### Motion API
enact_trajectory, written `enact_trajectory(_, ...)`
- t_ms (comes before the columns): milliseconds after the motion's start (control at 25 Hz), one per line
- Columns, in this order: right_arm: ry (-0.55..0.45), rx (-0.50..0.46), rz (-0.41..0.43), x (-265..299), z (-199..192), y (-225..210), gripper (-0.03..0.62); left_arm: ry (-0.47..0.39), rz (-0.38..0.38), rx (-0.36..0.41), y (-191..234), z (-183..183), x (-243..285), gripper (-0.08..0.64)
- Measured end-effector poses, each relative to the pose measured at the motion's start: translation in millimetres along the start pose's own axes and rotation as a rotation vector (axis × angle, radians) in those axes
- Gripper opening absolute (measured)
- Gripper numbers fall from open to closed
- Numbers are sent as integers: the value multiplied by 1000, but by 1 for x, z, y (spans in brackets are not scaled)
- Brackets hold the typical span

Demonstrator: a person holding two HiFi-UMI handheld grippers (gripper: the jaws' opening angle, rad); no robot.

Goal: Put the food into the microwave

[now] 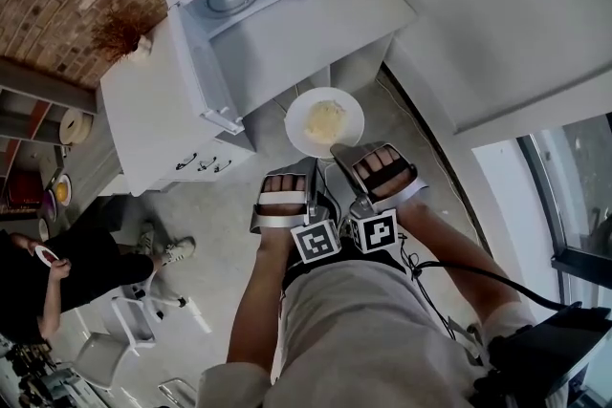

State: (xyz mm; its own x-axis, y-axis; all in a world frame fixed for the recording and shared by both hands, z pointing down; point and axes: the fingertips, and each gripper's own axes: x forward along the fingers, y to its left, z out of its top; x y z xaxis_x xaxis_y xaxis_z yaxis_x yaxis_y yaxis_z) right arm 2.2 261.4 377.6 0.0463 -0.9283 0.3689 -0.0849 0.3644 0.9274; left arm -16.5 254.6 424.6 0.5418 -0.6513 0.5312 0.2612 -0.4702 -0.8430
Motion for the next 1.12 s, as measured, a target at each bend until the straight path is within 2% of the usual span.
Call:
enact_trajectory(200, -6, -20, 13, 46, -11, -12, 18, -4, -3, -30, 21, -13, 42, 6)
enact_trajectory(400, -8, -37, 32, 103, -19, -29, 18, -11, -10, -94, 47, -34, 92, 6)
enact_trajectory(640, 0, -56, 62, 171, -22, -54, 18, -18, -12, -98, 84, -68, 141, 6)
enact_trajectory(840, -9, -91, 57, 213, -23, -72, 18, -38, 8, -119, 108, -79, 174, 6)
enact_trajectory(1120, -52, -133, 74, 256, -30, -86, 18, 11, 3, -183, 124, -97, 206, 6)
